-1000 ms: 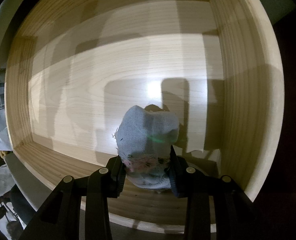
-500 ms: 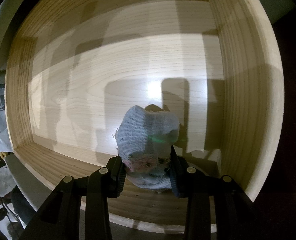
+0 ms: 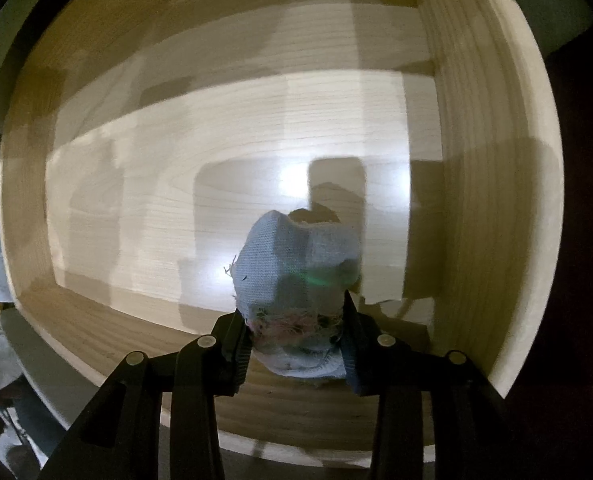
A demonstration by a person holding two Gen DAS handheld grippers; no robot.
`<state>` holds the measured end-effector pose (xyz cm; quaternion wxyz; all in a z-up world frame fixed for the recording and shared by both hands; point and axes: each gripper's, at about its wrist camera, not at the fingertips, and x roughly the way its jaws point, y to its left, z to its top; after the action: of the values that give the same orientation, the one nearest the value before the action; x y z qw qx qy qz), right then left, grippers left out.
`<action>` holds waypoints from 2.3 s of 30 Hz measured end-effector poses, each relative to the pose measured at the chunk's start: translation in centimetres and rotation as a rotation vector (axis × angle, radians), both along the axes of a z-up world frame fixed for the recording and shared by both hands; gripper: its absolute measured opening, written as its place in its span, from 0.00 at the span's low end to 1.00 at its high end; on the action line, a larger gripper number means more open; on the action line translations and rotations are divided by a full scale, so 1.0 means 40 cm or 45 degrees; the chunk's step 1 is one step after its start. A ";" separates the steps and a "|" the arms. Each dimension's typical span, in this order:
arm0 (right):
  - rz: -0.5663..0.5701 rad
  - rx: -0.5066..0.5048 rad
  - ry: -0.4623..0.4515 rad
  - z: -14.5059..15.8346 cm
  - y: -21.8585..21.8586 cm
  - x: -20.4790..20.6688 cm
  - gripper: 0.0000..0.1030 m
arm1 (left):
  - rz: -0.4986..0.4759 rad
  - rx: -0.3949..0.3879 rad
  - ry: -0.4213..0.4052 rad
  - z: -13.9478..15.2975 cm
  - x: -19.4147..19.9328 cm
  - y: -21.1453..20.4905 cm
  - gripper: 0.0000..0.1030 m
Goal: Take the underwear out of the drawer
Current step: 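Lower the grey sock into the white box and open the left tool, then return the left tool over the drawer while the right lifts the pink-floral underwear, then carry the pink-floral underwear into the white box and open the right tool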
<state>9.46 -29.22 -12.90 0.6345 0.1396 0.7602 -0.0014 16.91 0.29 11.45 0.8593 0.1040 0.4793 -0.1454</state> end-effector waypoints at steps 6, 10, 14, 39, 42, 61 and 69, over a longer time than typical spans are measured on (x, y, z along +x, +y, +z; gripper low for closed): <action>0.046 -0.077 0.016 0.000 0.030 0.006 0.36 | 0.113 -0.041 0.116 -0.127 -0.090 0.057 0.55; 0.064 -0.110 0.023 0.000 0.038 0.008 0.36 | 0.212 -0.040 0.122 -0.206 -0.140 0.062 0.55; 0.085 -0.145 0.026 0.002 0.054 0.010 0.36 | 0.286 0.003 0.089 -0.259 -0.174 0.048 0.55; 0.141 -0.219 -0.294 0.148 0.118 -0.022 0.34 | 0.471 -0.048 0.003 -0.309 -0.183 0.071 0.55; 0.111 -0.222 -0.402 0.199 0.116 -0.037 0.34 | 0.438 -0.025 -0.013 -0.306 -0.187 0.058 0.55; 0.072 -0.243 -0.765 0.545 0.071 -0.004 0.34 | 0.433 -0.040 -0.032 -0.302 -0.189 0.059 0.55; 0.073 -0.265 -0.942 0.730 0.074 0.080 0.34 | 0.449 -0.055 -0.037 -0.298 -0.192 0.068 0.55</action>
<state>12.67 -26.26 16.30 0.8765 0.0442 0.4792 -0.0102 9.22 3.00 -0.46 0.8804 0.0018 0.4743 -0.0011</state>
